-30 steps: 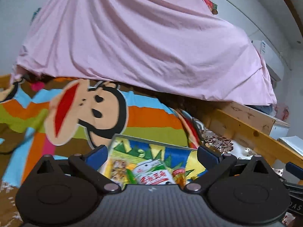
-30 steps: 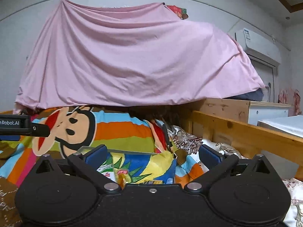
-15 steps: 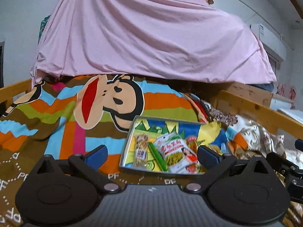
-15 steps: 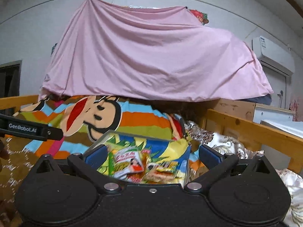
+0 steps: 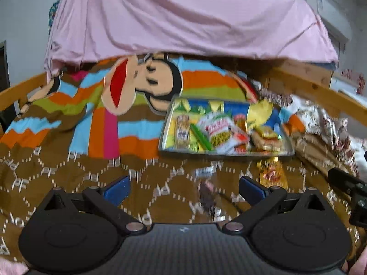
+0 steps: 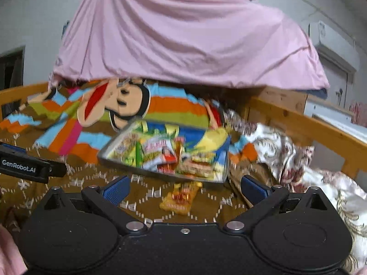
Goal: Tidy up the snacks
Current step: 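Raise both tools up and away from the tray, then move left tool to the dried meat stick while right tool approaches the gold duck-neck pouch, then close left tool on the meat stick while right tool grasps the gold pouch, then carry the meat stick with left tool while right tool carries the pouch over the tray, then lower both items into the tray and open both tools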
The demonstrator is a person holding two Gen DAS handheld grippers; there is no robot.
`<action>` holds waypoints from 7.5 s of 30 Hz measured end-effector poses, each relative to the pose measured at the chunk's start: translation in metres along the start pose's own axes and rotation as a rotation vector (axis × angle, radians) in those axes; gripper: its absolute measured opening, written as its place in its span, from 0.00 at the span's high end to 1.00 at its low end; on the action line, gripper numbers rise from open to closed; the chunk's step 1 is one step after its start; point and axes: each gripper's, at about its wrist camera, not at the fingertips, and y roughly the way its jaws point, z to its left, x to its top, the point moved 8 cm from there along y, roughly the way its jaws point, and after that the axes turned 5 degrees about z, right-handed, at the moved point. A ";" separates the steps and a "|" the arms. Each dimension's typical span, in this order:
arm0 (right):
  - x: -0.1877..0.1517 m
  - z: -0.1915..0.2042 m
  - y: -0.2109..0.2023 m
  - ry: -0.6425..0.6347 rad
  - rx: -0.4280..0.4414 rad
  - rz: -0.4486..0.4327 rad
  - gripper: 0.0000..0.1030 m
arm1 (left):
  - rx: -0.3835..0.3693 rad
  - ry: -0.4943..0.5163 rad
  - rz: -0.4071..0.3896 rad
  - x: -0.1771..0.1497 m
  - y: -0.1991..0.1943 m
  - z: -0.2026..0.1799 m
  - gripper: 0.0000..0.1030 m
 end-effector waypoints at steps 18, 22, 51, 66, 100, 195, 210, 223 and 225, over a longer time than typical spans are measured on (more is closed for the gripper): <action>-0.022 -0.007 0.051 0.056 0.052 0.253 0.01 | -0.014 0.064 0.249 -0.019 0.048 -0.003 0.01; -0.032 -0.011 0.069 0.084 0.050 0.326 0.01 | -0.043 0.071 0.322 -0.022 0.068 -0.004 0.01; -0.019 0.002 0.202 -0.063 0.115 0.338 0.01 | -0.110 0.082 0.433 -0.021 0.160 -0.024 0.01; -0.029 0.015 0.221 -0.061 0.160 0.358 0.28 | -0.173 0.068 0.414 -0.022 0.165 -0.029 0.42; -0.043 0.077 0.176 -0.352 0.256 0.374 0.47 | -0.173 -0.050 0.465 -0.023 0.161 -0.018 0.52; 0.071 0.000 0.312 -0.279 -0.128 0.024 0.47 | -0.185 -0.122 0.045 0.121 0.269 -0.035 0.52; 0.070 -0.003 0.321 -0.238 -0.105 0.068 0.46 | -0.161 -0.121 0.131 0.110 0.281 -0.034 0.51; 0.068 -0.003 0.322 -0.231 -0.103 0.075 0.46 | -0.162 -0.120 0.132 0.110 0.281 -0.034 0.51; 0.068 -0.003 0.322 -0.231 -0.104 0.075 0.47 | -0.163 -0.121 0.132 0.110 0.281 -0.034 0.51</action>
